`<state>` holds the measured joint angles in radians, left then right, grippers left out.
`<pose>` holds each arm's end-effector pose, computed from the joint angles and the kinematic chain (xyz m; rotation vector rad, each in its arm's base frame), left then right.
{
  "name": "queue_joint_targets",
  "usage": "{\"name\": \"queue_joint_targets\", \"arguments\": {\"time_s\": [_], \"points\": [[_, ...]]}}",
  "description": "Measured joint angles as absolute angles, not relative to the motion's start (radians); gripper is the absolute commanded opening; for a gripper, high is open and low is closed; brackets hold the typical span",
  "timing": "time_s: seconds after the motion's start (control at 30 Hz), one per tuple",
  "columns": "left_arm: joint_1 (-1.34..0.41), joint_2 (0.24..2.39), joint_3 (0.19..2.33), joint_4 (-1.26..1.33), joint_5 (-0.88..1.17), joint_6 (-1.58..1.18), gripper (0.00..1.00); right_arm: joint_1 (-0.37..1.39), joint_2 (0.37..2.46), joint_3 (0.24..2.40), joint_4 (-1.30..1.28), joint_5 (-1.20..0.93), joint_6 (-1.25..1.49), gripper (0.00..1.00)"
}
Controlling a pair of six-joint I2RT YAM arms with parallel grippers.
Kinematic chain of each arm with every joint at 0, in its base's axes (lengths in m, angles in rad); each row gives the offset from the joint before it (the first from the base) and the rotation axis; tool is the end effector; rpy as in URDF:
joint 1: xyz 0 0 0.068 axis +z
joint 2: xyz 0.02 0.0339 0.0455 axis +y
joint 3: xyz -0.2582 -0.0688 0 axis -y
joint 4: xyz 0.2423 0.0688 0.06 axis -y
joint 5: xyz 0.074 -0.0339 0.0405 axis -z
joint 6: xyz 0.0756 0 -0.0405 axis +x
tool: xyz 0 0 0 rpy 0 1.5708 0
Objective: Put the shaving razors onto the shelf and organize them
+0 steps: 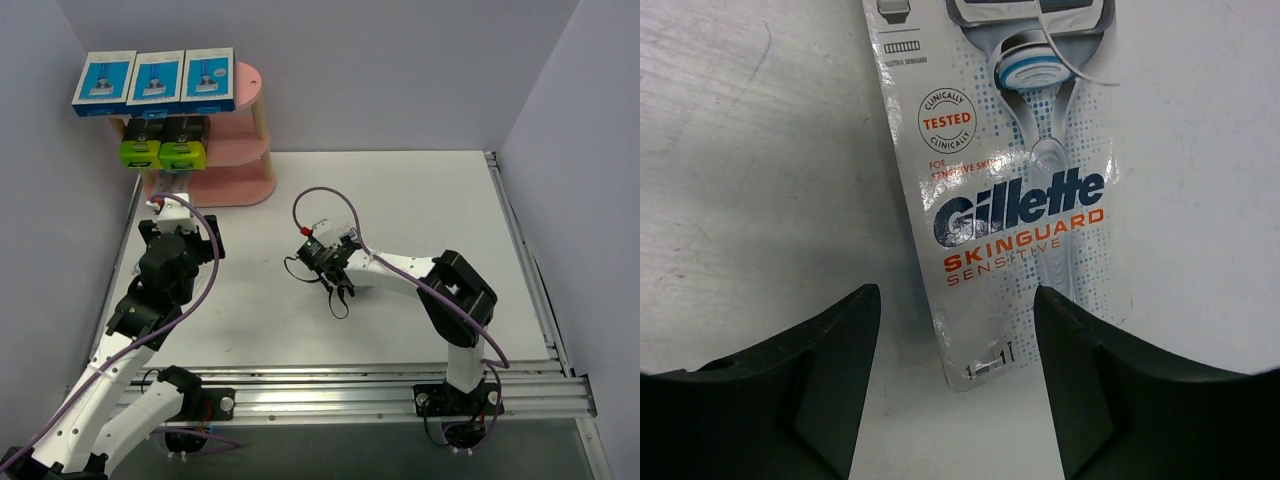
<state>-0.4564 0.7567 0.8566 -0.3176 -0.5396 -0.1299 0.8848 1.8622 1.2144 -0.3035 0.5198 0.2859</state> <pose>0.1993 -0.0546 0.3446 -0.0971 1.7548 0.0561 0.2854 0.2893 0.1488 -0.5020 2.3039 -0.1053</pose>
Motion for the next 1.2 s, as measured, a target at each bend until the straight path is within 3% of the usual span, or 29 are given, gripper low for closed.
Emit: {"name": "queue_joint_targets", "arguments": {"time_s": [0.17, 0.37, 0.57, 0.6, 0.93, 1.07, 1.2], "points": [[-0.456, 0.756, 0.856, -0.318, -0.527, -0.134, 0.94, 0.884, 1.909, 1.216, -0.305, 0.552, 0.286, 0.51], [-0.456, 0.756, 0.856, -0.318, -0.518, -0.138, 0.94, 0.883, 1.930, 1.216, -0.318, 0.595, 0.293, 0.32], [-0.456, 0.755, 0.856, -0.318, -0.513, -0.138, 0.94, 0.883, 1.930, 1.216, -0.336, 0.661, 0.320, 0.01], [-0.456, 0.755, 0.856, -0.318, -0.511, -0.138, 0.94, 0.883, 1.930, 1.216, -0.340, 0.669, 0.322, 0.00], [-0.456, 0.750, 0.855, -0.318, -0.511, -0.138, 0.94, 0.886, 1.869, 1.267, -0.408, 0.685, 0.323, 0.00], [-0.456, 0.745, 0.855, -0.318, -0.511, -0.138, 0.94, 0.884, 1.804, 1.274, -0.402, 0.668, 0.296, 0.39], [-0.456, 0.743, 0.855, -0.318, -0.512, -0.138, 0.94, 0.884, 1.813, 1.278, -0.390, 0.656, 0.258, 0.47]]}}
